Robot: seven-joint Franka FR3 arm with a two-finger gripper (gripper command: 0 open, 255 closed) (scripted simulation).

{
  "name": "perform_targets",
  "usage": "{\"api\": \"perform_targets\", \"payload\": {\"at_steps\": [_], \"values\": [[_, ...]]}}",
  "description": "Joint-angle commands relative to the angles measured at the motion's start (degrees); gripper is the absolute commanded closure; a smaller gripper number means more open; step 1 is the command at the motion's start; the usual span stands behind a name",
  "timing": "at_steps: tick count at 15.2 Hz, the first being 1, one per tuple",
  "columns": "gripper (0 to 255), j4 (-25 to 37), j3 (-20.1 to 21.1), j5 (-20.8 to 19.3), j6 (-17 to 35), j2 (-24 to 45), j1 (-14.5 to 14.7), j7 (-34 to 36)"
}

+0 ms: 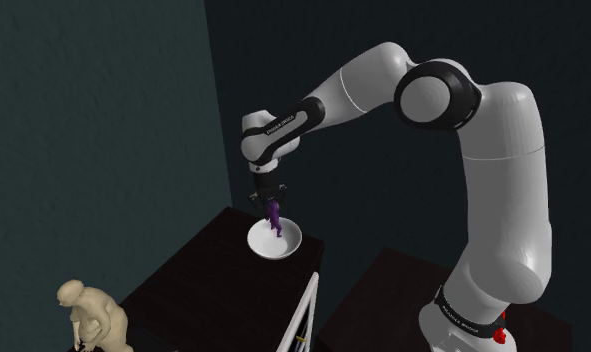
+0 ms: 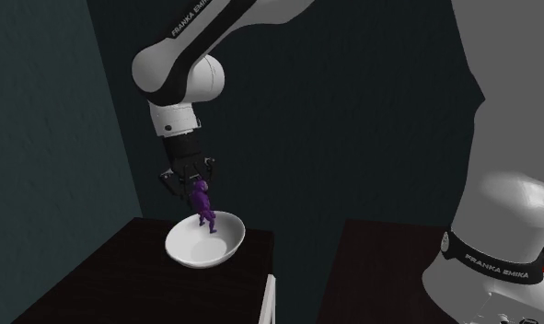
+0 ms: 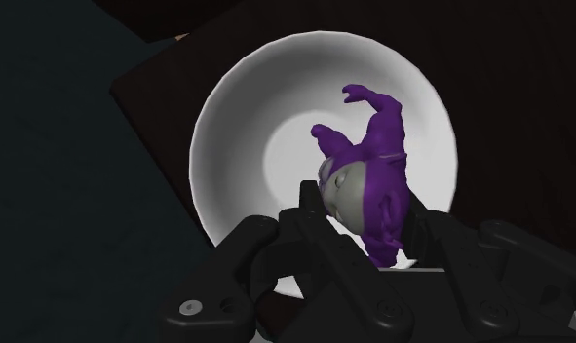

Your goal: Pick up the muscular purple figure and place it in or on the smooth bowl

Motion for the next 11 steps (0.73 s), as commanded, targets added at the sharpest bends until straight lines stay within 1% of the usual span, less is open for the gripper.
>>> {"api": "perform_targets", "payload": {"at_steps": [1,10,11], "values": [[255,-0.29,-0.07,-0.09,1.20,0.89,0.01,-0.09],[255,-0.40,-0.09,-0.13,1.72,1.31,0.04,-0.10],[0,-0.40,-0.09,-0.13,1.72,1.31,0.04,-0.10]]}}
